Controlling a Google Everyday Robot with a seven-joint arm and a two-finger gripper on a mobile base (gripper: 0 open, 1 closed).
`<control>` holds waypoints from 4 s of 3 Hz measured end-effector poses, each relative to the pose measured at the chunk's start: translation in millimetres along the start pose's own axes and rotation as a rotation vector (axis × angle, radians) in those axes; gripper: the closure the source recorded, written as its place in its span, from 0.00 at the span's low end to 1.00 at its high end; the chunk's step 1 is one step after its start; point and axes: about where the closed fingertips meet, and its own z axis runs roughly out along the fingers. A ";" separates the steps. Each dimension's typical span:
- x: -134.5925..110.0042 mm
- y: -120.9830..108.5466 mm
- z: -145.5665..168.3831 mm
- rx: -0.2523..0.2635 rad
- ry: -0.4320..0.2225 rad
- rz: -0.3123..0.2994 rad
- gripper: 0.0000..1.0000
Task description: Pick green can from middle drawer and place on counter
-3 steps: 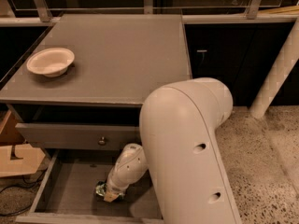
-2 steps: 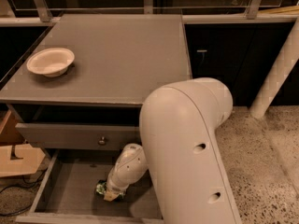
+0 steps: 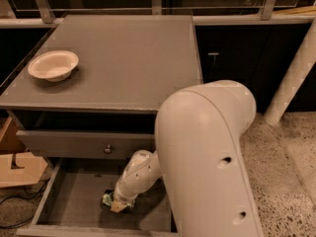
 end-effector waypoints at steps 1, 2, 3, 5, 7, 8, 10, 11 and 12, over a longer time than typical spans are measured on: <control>0.2 -10.4 -67.0 0.069 0.019 -0.006 1.00; 0.1 -10.5 -67.1 0.070 0.019 -0.006 1.00; 5.0 -4.3 -81.4 0.070 0.032 -0.016 1.00; 24.1 19.0 -151.8 0.130 0.043 -0.041 1.00; 14.1 7.1 -182.2 0.189 0.041 -0.060 1.00; 17.3 -3.4 -227.5 0.261 0.043 -0.061 1.00; 15.1 -11.7 -301.5 0.405 0.017 -0.071 1.00; 14.9 -12.5 -302.2 0.406 0.015 -0.069 1.00; 9.6 -15.4 -333.1 0.454 0.025 -0.093 1.00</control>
Offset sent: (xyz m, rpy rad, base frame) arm 0.0127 -0.0664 0.1126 -0.0705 -0.0880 -0.0214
